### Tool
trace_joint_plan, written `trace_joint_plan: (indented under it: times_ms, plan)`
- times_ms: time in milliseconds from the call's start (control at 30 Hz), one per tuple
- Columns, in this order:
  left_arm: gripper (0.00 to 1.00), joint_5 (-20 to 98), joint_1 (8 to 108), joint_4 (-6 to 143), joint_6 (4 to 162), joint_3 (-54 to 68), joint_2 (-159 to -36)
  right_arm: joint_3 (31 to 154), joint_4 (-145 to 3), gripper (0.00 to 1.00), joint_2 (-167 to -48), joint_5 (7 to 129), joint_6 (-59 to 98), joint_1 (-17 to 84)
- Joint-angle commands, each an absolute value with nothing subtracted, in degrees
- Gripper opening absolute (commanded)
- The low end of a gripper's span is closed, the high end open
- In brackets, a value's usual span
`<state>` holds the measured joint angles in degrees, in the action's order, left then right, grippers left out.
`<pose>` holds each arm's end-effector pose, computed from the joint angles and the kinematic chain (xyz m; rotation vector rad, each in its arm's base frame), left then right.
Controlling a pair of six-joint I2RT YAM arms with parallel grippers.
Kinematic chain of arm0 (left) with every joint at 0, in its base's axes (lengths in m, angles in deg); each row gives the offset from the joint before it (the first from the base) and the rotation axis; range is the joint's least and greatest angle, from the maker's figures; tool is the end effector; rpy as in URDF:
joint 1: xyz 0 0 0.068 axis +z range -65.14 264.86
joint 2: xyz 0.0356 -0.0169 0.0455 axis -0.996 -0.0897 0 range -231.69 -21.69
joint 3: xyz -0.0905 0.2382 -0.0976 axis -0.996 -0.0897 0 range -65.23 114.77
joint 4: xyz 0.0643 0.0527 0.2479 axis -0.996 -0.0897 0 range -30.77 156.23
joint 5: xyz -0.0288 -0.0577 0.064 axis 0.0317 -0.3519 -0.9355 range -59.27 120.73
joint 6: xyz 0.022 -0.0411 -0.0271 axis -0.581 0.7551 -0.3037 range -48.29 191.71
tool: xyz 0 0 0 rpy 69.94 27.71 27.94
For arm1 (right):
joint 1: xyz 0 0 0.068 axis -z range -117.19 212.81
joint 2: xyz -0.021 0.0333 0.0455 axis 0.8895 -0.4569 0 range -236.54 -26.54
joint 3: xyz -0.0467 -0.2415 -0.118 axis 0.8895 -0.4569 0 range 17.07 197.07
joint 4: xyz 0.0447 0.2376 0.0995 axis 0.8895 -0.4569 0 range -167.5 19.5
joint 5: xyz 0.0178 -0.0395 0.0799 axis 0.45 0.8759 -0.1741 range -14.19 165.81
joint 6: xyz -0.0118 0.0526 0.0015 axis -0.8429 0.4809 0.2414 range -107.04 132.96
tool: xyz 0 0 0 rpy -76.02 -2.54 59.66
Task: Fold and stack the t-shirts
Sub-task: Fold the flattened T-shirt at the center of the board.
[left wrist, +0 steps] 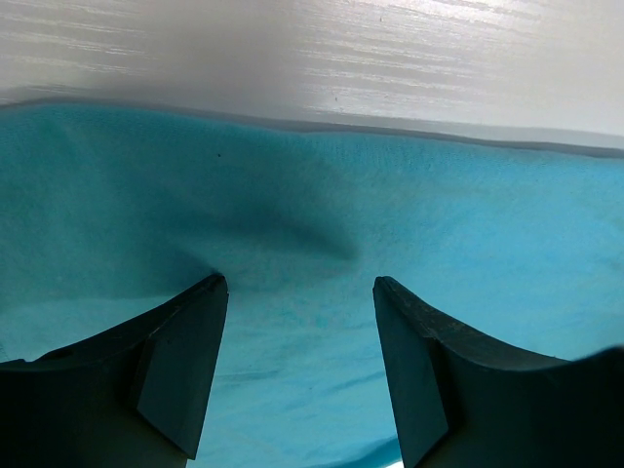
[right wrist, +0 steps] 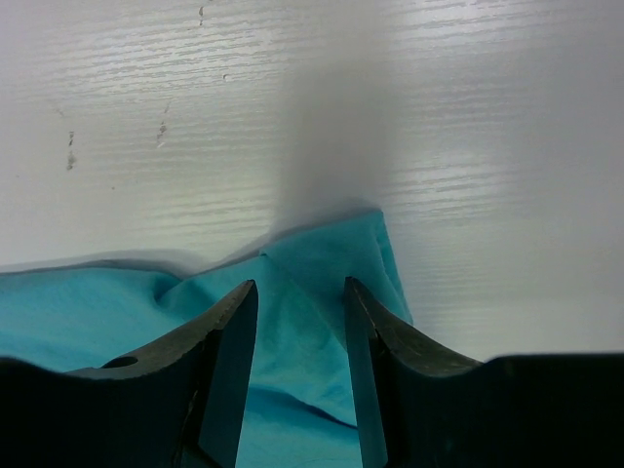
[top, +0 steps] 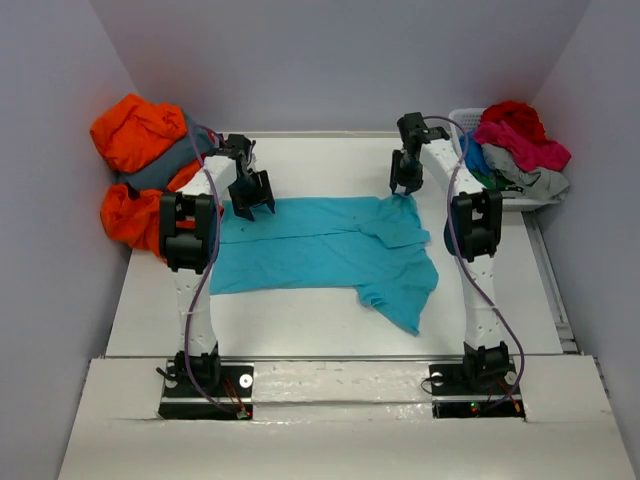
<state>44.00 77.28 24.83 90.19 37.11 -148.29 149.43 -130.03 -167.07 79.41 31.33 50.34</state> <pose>0.4651 -0.0699 0.1805 -0.1923 2.7401 -0.4448 0.5047 0.1094 0.2046 0.1585 2.7447 0.0610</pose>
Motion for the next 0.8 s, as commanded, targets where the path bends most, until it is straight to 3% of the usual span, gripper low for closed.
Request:
trace_joint_plan:
  times_ms: [0,300,567,767]
  plan:
    - [0.72,44.1,77.0,24.0,89.5,37.7,-147.8,150.0,-129.1,0.46,-168.1,79.4,30.1,49.8]
    - [0.72,44.3,77.0,23.9,89.6,37.9,-148.2,150.4,-130.0,0.37,-169.4,81.8,30.1,49.8]
    - [0.72,44.1,77.0,24.0,89.6,37.4,-148.3,151.5,-130.7,0.2,-170.2,82.5,30.5,49.8]
    - [0.69,42.2,77.0,24.0,91.5,34.6,-147.3,153.0,-131.5,0.17,-170.9,82.4,31.0,49.8]
